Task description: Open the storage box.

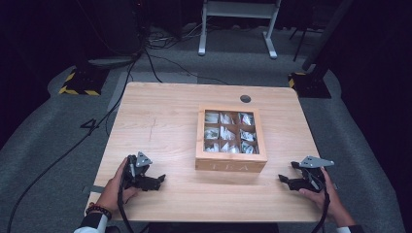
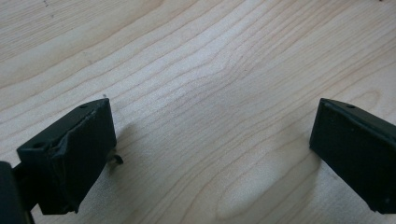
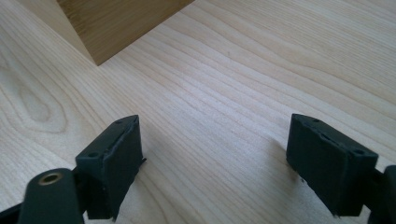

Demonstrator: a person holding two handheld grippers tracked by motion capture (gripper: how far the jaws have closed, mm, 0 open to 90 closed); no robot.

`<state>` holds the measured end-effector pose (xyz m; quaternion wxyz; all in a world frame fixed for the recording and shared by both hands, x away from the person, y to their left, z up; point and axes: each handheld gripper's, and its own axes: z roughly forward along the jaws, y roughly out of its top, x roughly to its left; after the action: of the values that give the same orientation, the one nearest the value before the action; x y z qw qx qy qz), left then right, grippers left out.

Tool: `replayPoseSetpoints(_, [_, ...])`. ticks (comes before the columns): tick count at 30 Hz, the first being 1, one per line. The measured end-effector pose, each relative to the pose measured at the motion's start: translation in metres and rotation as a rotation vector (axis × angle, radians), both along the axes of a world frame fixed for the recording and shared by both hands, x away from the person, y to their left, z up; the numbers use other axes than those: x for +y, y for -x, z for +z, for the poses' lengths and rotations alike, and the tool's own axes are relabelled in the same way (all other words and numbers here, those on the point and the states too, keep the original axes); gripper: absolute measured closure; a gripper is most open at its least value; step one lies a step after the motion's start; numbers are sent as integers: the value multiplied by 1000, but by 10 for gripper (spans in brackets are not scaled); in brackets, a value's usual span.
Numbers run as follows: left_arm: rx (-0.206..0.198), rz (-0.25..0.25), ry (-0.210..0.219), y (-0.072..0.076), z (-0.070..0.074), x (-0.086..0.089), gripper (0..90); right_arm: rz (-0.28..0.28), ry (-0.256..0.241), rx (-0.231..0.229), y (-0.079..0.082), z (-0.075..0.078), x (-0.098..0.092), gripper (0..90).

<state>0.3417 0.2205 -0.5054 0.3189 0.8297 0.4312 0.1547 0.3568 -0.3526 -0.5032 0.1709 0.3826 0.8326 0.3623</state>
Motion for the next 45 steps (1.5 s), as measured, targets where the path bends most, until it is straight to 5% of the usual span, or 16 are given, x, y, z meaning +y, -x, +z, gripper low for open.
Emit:
replayPoseSetpoints(5, [-2,-32,-2,-3,0,1,5,-7,22,24,-1,3,0,206])
replayPoseSetpoints(12, [-1,-61,-5,-5,0,2,5,26,-71,-10,1,21,4,218])
replayPoseSetpoints(20, [0,-82,0,-9,0,1,2,119,-53,-63,1,46,29,286])
replayPoseSetpoints(33, [-4,-88,1,-9,0,2,3,196,-38,-58,-12,56,63,343])
replayPoseSetpoints(45, [-2,-93,-1,-9,0,2,3,196,-12,-51,-23,60,87,277])
